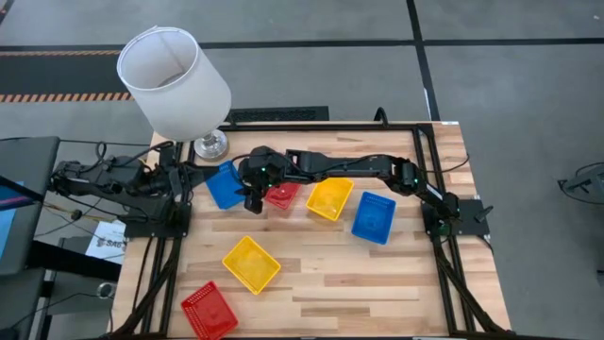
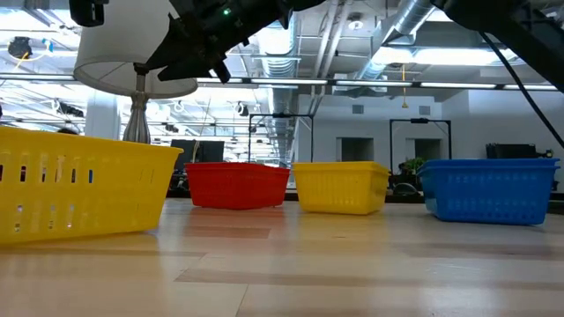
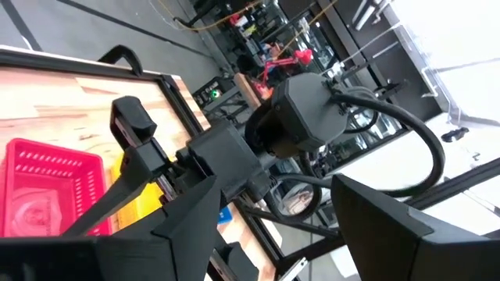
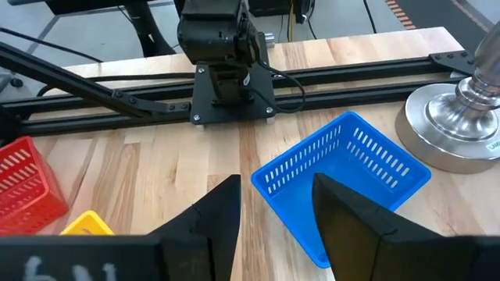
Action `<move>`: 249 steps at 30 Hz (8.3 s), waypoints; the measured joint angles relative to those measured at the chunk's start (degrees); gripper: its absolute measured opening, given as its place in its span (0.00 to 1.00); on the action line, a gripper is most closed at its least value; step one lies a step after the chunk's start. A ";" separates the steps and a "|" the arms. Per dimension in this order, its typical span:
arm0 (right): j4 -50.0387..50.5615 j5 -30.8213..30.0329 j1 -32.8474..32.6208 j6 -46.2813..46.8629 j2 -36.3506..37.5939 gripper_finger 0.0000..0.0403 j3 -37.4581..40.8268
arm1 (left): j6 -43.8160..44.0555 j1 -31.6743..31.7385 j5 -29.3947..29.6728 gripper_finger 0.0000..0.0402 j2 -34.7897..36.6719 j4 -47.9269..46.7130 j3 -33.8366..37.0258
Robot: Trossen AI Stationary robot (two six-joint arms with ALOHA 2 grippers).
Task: Stack baskets by color
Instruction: Stack the blue bin on the blue bins
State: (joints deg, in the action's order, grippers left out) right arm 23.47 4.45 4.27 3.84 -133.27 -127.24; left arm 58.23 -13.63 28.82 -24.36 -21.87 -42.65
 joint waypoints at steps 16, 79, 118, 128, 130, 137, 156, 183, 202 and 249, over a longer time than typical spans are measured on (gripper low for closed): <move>3.47 0.24 -1.63 -5.82 -3.21 0.46 0.09 | -0.65 0.00 2.39 0.58 0.00 1.47 0.00; 60.69 -10.60 -2.30 2.19 37.31 0.42 0.07 | 17.76 7.07 -4.24 0.58 -47.14 -20.12 7.28; 46.89 -11.91 -6.93 7.31 35.17 0.42 7.99 | 18.19 2.19 -28.84 0.58 -34.98 40.22 5.75; 26.88 -12.04 -8.50 2.24 23.60 0.42 15.02 | 6.64 -1.41 -13.28 0.58 -14.26 36.35 5.79; 24.43 -11.76 -9.21 -0.56 20.22 0.43 15.11 | 5.82 -1.46 -13.31 0.58 -11.20 35.63 5.68; 16.29 -11.54 -10.59 -12.30 10.83 0.42 15.07 | 2.82 -1.36 -13.84 0.58 -1.79 29.20 5.73; 10.26 -1.42 -9.61 -29.31 0.72 0.41 15.04 | 2.46 -1.31 -11.54 0.58 2.16 20.95 5.77; 15.73 -0.20 -9.17 -25.12 -1.96 0.02 12.99 | 2.50 -1.30 -9.96 0.58 2.27 19.30 5.77; 40.54 -18.21 -7.01 2.78 20.46 0.01 1.03 | 2.39 -1.29 -9.96 0.58 2.27 19.19 5.77; 51.95 -32.34 -36.92 70.06 46.32 0.01 52.60 | 3.70 -1.27 -4.13 0.58 1.49 11.23 5.77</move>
State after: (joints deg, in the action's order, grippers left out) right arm 75.42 -27.89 -32.64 73.90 -86.96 -74.64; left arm 61.93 -14.90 24.69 -22.87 -10.64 -36.88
